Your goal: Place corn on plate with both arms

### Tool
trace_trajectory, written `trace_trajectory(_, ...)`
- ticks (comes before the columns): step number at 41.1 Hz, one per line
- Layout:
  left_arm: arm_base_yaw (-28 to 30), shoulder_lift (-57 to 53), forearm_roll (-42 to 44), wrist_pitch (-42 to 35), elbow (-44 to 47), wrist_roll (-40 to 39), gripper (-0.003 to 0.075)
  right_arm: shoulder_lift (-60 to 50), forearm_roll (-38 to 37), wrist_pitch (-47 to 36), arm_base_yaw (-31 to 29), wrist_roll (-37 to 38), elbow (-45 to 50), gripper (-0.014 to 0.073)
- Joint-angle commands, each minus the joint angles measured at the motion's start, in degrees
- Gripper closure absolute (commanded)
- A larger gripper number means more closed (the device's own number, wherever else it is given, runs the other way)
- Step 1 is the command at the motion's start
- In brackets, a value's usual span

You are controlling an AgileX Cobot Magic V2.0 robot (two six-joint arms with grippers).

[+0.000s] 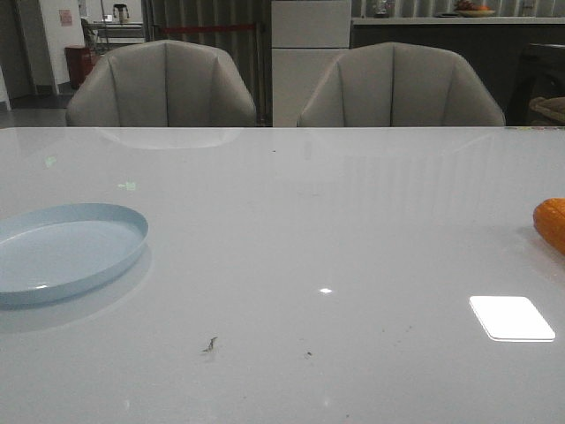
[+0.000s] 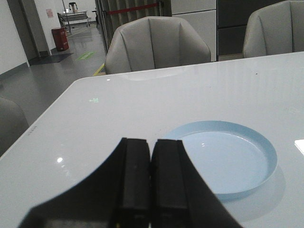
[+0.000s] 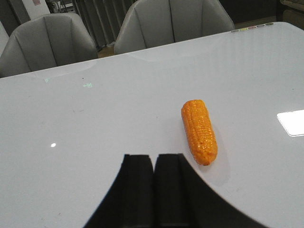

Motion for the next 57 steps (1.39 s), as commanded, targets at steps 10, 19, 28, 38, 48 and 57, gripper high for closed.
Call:
trace_trajectory(10,0.1,-1.2,-1.3,-18.3,2.1,-0.5,0.0627,-1.2,-0.4,-7.3,-0.3,-0.5,-1.2,0.0527)
trace_trajectory(19,0.1,-1.0,-0.7,-20.7,-3.5,-0.5,0.0627,-1.2,-0.4,-16.2,-0.3,-0.5,-3.1,0.0529)
trace_trajectory(28,0.1,3.4,3.8,-9.6,-14.9,-0.5,0.0627,0.4,-5.2,-3.6,-0.3,-0.5,-18.1,0.0536)
trace_trajectory(38,0.1,18.9,4.4,-5.6,-28.9,-0.5,0.0627,14.1,-10.0,2.1,-0.3,-0.5,-34.3,0.0536)
trace_trajectory(48,0.1,36.4,4.3,-5.1,-34.8,-0.5,0.0627,33.2,-10.7,1.0,-0.3,-0.5,-40.5,0.0536)
trace_trajectory(57,0.1,48.5,3.5,-4.5,-34.8,-0.5,0.0627,45.4,-10.7,2.6,-0.3,-0.5,-40.5,0.0536)
